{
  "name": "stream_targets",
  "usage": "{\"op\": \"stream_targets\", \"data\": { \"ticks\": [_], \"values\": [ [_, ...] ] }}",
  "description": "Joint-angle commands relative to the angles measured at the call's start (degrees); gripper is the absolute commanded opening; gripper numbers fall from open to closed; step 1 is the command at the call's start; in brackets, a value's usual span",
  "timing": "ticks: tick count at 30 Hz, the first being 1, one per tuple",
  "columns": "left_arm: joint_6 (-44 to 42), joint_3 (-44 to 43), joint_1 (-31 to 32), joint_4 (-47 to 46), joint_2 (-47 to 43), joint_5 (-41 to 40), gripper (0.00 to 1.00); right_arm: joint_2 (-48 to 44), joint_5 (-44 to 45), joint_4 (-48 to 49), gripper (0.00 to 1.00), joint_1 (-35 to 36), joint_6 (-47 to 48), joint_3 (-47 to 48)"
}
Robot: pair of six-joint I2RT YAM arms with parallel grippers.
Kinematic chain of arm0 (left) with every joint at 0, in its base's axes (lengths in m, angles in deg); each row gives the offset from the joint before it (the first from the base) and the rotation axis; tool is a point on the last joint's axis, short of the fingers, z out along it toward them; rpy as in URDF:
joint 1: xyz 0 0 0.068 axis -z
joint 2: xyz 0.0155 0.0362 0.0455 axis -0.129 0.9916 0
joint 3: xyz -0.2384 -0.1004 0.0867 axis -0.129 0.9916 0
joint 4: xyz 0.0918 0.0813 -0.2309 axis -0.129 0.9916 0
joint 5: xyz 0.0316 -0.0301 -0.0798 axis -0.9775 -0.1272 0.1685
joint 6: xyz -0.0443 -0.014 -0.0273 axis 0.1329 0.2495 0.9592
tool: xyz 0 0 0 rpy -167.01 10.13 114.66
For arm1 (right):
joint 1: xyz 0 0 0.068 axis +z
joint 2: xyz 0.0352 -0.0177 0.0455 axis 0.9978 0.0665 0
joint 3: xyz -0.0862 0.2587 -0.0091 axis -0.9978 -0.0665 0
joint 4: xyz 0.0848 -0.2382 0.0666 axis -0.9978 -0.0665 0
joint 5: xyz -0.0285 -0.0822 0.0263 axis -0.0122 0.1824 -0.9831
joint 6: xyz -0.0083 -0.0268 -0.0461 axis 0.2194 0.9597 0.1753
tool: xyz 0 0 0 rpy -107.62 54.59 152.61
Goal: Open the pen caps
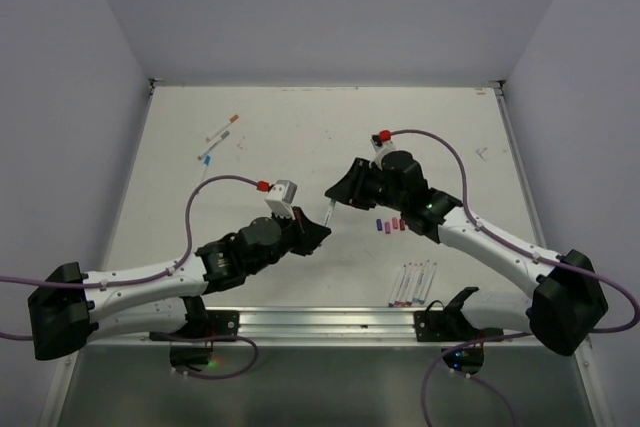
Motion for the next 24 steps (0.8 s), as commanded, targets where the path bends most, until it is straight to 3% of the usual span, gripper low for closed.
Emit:
{"op": "stream_targets", "data": {
  "ticks": [1, 8, 9, 12, 19, 21, 22, 24],
  "values": [
    [0.45, -2.51, -0.56, -2.86, 0.05, 1.09, 0.0, 0.69, -1.73, 4.92, 0.34, 0.35, -1.2, -0.68],
    [1.24, -1.37, -1.0, -5.49, -0.3, 3.9, 0.0, 1.92, -4.02, 8.88, 0.15, 0.44, -3.22, -2.09],
    [1.32, -0.85, -1.17, -6.11, -0.47, 4.51, 0.0, 2.01, -4.54, 9.4, 0.01, 0.53, -3.39, -2.53],
    [1.76, 1.43, -2.57, -11.02, -0.74, 10.47, 0.0, 2.27, -5.6, 11.68, 0.0, 0.44, -4.01, -3.32],
    [12.29, 9.18, -9.61, -48.75, 4.33, 42.42, 0.0, 2.61, -11.99, 22.12, 0.0, -2.97, -5.67, -5.61],
    [15.81, 9.79, -9.61, -57.48, 7.07, 47.04, 0.0, 3.06, -12.71, 22.5, 0.0, -4.13, -5.42, -4.91],
    [20.53, 10.58, -9.52, -66.93, 8.91, 49.06, 0.0, 3.93, -13.5, 24.5, 0.0, -4.83, -5.59, -4.9],
    [24.86, 11.82, -9.61, -71.93, 9.98, 49.95, 0.0, 4.99, -16.05, 26.27, 0.0, -7.99, -7.52, -4.82]
  ]
}}
